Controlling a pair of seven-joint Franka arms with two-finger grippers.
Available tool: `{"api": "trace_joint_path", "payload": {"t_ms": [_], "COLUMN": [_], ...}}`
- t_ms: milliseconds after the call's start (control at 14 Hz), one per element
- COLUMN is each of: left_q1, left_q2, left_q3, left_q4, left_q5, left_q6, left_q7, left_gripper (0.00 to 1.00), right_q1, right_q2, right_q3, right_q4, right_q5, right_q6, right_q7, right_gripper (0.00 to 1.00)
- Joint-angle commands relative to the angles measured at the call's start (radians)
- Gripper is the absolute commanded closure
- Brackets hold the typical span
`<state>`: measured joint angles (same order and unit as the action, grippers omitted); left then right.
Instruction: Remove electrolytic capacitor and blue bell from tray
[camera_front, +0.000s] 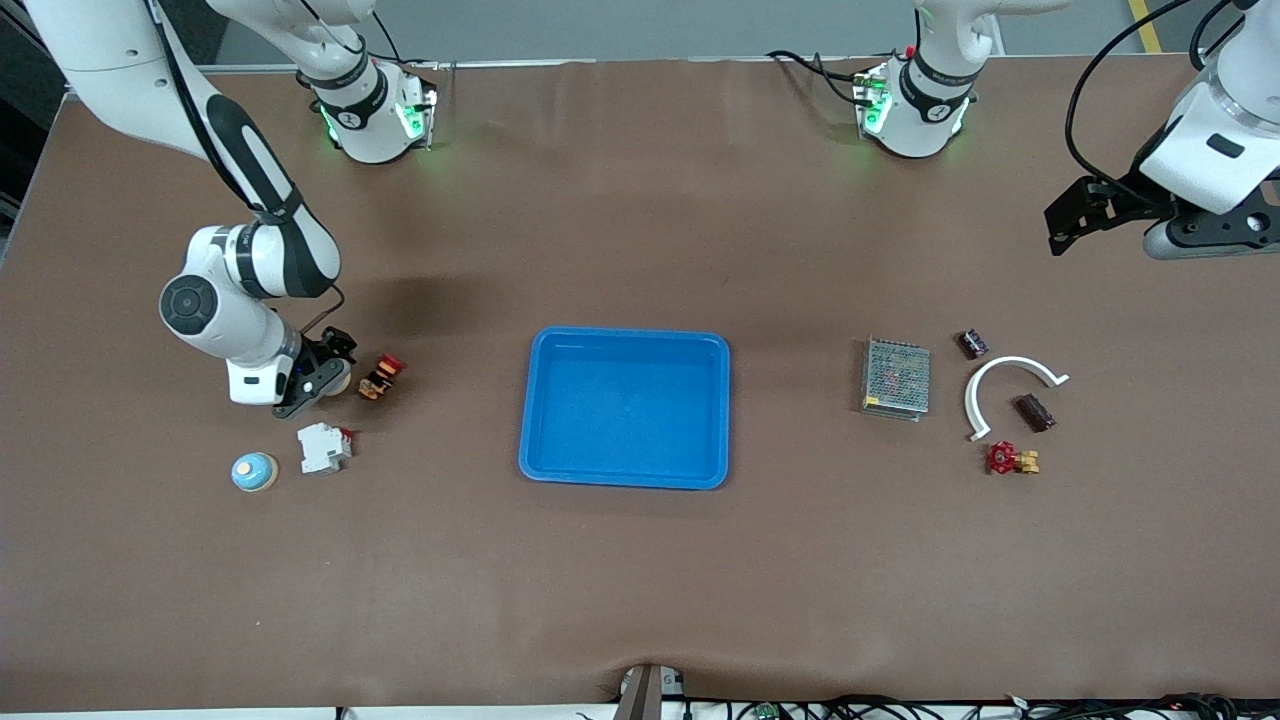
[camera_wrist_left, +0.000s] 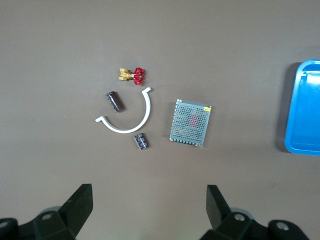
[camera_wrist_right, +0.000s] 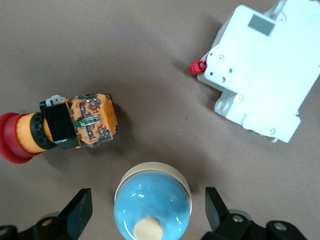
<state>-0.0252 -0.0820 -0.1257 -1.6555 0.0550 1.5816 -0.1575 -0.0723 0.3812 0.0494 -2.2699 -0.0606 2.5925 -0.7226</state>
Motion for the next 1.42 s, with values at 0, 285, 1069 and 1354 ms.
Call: {"api": "trace_joint_path", "payload": {"t_ms": [0, 285, 1069, 1354], "left_q1": [0.004, 0.001, -0.004, -0.004], "left_q2": [0.005, 0.001, -0.002, -0.005], "left_q3": [-0.003, -0.003, -0.005, -0.005], "left_q4": [0.022, 0.017, 0.016, 0.016], "left_q5": [-0.020, -0.023, -0.023, -0.023], "left_q6": [-0.035, -0.038, -0.040, -0.052], "left_q7": [0.006, 0.004, 0.003, 0.003], "left_gripper": [0.00, 0.00, 0.00, 0.00], "right_q1": [-0.014, 0.017, 0.033, 0.019], "right_q2": [-0.030, -0.041, -0.085, -0.192], "right_q3": [0.018, 0.024, 0.013, 0.012], "right_q4": [0.016, 0.286, 0.938, 0.974], "right_q5": [-0.007, 0.001, 0.001, 0.007], "right_q6": [-0.030, -0.425, -1.193, -1.204], "right_q7": [0.006, 0.173, 0.465, 0.550], "right_gripper": [0.00, 0.00, 0.00, 0.00]}}
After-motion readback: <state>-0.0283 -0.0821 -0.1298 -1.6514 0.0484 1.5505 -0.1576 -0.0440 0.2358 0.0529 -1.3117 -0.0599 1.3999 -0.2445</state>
